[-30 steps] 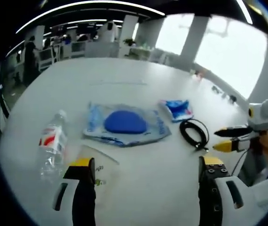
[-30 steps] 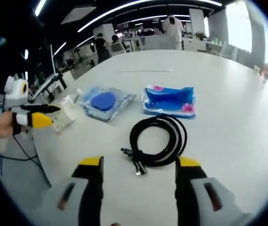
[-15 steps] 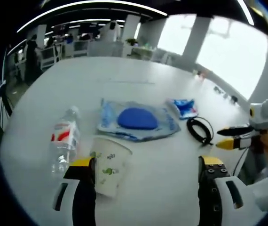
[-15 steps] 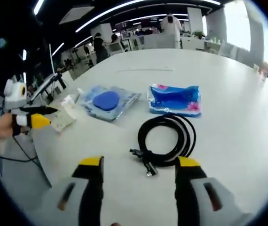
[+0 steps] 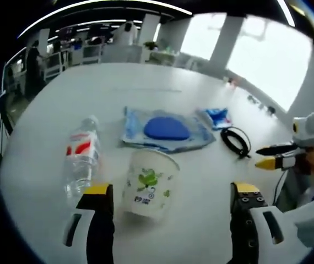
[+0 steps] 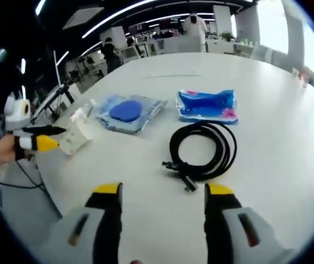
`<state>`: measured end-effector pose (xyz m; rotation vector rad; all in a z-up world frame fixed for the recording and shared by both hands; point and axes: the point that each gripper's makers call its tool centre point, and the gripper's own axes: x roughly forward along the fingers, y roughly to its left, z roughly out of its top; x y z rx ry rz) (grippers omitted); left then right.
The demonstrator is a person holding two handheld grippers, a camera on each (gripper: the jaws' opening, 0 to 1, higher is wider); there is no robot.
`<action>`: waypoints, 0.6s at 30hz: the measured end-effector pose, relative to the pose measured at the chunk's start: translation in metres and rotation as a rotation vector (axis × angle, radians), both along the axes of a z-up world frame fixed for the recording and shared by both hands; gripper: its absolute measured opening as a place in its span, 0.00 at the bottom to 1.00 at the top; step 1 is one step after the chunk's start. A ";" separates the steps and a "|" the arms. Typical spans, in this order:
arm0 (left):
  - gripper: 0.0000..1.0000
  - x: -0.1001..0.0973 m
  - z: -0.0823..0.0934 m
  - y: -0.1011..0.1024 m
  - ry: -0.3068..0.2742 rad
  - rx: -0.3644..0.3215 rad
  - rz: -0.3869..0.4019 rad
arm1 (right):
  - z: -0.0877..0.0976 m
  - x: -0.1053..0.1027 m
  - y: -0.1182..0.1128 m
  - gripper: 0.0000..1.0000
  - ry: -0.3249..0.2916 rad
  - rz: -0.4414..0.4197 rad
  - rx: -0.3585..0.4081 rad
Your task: Arrange the tabletop items into an orderly group along one side of the table until the central work area is clear of visible clutter.
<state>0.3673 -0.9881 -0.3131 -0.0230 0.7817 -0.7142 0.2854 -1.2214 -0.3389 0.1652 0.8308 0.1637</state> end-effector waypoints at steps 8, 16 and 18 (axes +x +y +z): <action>0.85 0.005 0.000 0.013 -0.020 0.008 -0.020 | 0.002 -0.001 0.007 0.59 -0.009 -0.024 0.003; 0.84 0.001 0.003 0.031 -0.036 0.000 -0.024 | 0.008 -0.002 0.013 0.58 -0.025 -0.032 0.008; 0.81 0.001 0.003 0.033 -0.040 0.003 -0.036 | 0.006 -0.004 0.014 0.58 -0.023 -0.032 0.002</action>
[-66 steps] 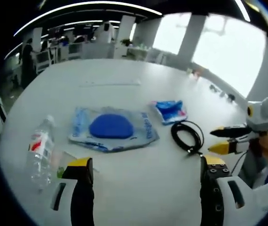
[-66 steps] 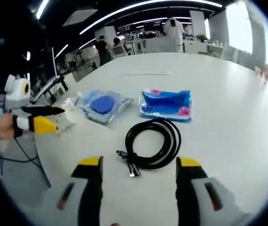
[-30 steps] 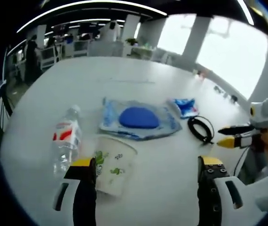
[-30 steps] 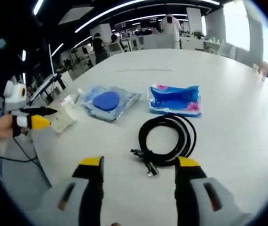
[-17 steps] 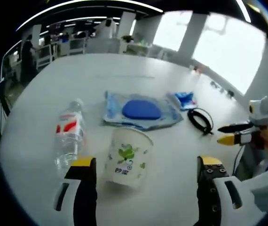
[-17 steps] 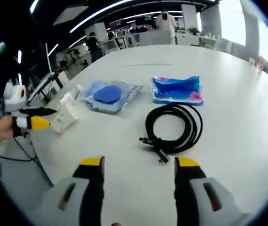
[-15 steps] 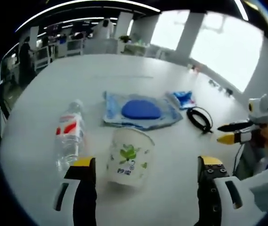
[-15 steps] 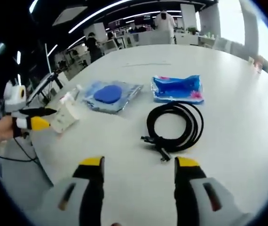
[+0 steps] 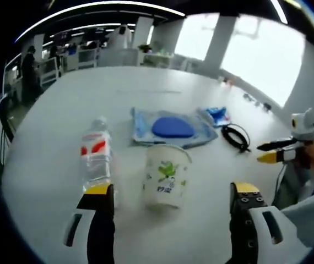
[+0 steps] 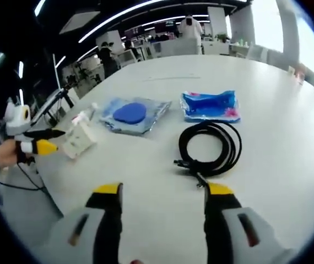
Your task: Arrange the tabletop items into an orderly group along one side of the table until the central work area is clear of visible clutter.
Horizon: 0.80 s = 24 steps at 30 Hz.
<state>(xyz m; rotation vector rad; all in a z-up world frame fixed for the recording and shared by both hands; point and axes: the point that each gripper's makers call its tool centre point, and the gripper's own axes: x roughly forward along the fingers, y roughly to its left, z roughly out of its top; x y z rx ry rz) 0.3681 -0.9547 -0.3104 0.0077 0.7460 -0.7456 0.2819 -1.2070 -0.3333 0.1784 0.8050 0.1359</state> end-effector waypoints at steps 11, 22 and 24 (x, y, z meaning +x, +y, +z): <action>0.84 0.002 0.008 0.007 -0.039 0.012 -0.032 | -0.008 -0.015 0.010 0.57 0.018 -0.031 0.014; 0.83 0.019 0.007 0.033 -0.034 -0.001 0.024 | -0.006 -0.019 0.009 0.57 0.013 -0.061 0.016; 0.83 0.024 0.006 0.036 -0.031 -0.005 0.039 | -0.005 -0.020 0.009 0.57 0.012 -0.066 0.017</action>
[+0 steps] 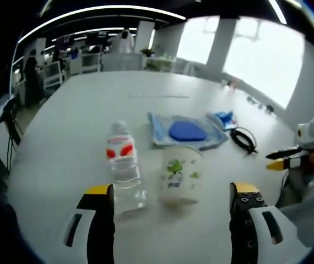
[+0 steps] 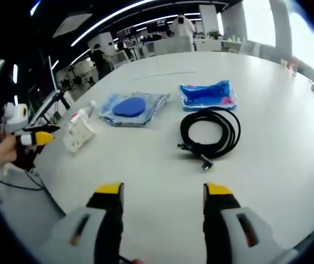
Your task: Arrange the tabletop items into an orderly group along one side of the table until the central work area is clear of visible clutter.
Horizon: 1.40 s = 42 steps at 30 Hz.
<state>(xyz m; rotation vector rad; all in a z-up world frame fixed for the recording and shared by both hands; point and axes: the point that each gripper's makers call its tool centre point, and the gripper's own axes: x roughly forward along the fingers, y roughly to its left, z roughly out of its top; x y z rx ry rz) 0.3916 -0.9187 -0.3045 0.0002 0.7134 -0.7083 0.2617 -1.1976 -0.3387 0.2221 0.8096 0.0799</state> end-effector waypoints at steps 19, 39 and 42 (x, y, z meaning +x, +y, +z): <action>0.79 0.030 -0.013 0.017 0.038 0.036 0.074 | -0.003 -0.005 -0.006 0.55 0.008 -0.034 0.017; 0.73 0.068 -0.034 0.016 0.120 0.054 0.144 | -0.003 -0.005 0.005 0.54 -0.001 -0.056 0.062; 0.71 0.075 -0.034 0.014 0.120 0.066 0.145 | -0.006 -0.007 0.006 0.54 0.006 -0.060 0.066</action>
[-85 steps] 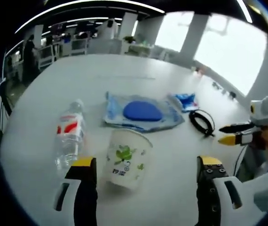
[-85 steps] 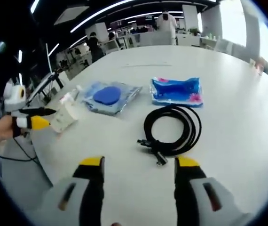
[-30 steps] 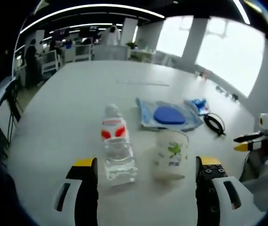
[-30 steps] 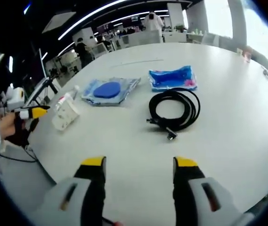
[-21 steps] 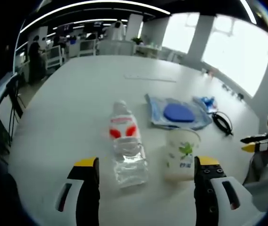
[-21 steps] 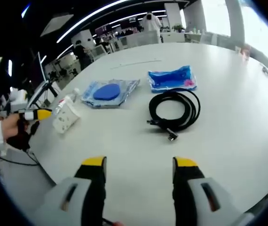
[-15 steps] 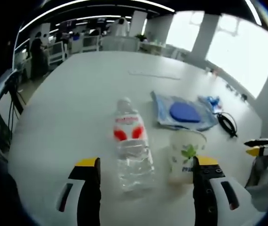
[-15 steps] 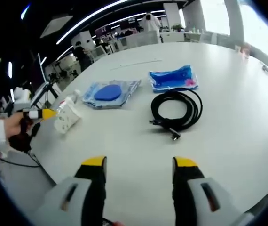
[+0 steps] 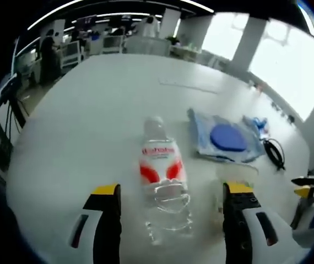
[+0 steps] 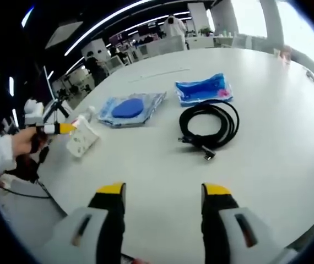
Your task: Arrange the tabletop items into an orderly group along one side of the table until the central work area is clear of visible clutter.
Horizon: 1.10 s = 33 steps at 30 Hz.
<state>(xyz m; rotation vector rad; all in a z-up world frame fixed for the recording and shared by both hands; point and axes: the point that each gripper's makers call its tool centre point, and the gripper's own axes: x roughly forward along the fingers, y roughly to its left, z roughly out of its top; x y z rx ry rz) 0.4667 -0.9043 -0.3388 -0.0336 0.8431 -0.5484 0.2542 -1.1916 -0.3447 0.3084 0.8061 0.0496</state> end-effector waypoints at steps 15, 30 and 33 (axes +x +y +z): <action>0.65 0.018 -0.025 -0.005 0.082 0.086 0.014 | 0.001 -0.004 -0.002 0.53 -0.005 -0.041 0.020; 0.51 0.021 -0.033 0.000 0.030 0.276 -0.075 | -0.007 -0.003 0.012 0.51 0.007 -0.025 0.046; 0.44 0.020 -0.031 0.003 0.037 0.270 -0.047 | -0.005 -0.003 0.013 0.50 0.003 -0.025 0.054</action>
